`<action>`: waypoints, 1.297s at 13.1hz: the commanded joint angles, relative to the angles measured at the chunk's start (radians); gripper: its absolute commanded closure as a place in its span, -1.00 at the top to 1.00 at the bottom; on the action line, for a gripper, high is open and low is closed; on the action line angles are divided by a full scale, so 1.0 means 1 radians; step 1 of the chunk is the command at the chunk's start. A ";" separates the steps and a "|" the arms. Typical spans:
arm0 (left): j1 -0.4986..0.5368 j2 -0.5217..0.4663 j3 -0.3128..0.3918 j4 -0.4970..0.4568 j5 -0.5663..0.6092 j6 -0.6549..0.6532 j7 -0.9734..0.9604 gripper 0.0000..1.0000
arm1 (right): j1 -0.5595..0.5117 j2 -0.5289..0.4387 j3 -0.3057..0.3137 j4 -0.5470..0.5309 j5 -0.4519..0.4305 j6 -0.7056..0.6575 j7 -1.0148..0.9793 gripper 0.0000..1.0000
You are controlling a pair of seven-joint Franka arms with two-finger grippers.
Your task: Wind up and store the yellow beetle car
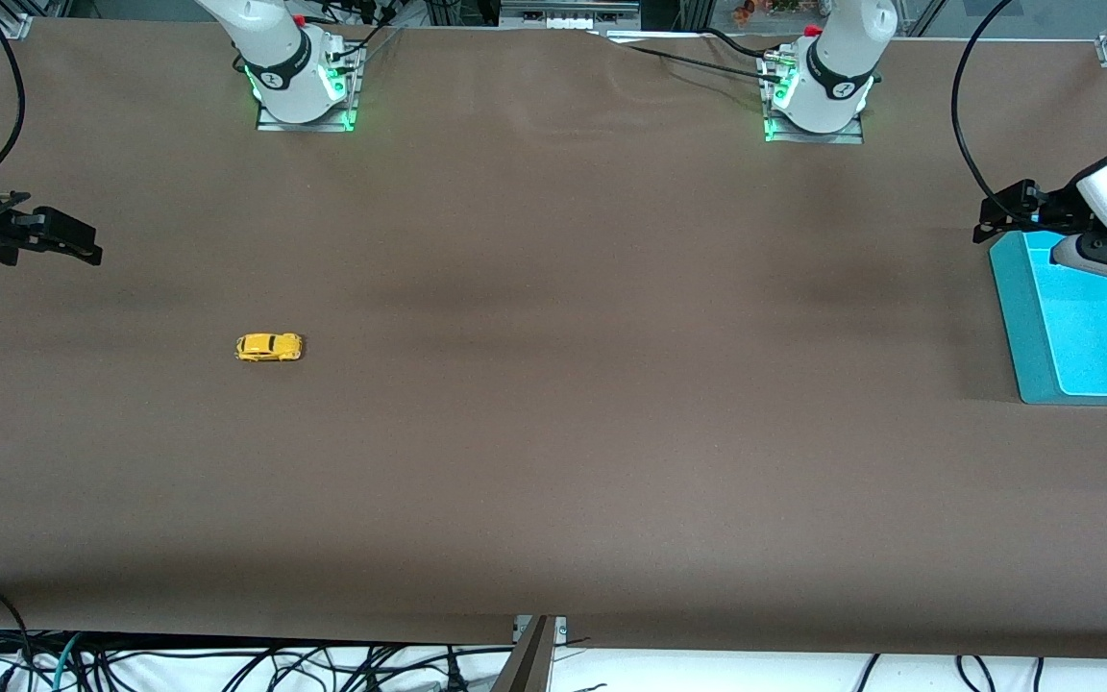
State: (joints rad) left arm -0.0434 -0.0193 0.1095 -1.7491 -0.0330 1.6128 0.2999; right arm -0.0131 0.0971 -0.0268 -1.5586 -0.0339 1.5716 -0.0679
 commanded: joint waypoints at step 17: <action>0.007 0.013 -0.008 0.034 0.039 -0.020 0.018 1.00 | -0.007 0.003 0.005 0.012 0.003 -0.005 -0.021 1.00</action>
State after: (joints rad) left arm -0.0433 -0.0192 0.1081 -1.7471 -0.0149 1.6127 0.2999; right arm -0.0131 0.0972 -0.0269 -1.5586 -0.0339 1.5717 -0.0754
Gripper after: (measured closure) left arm 0.000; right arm 0.000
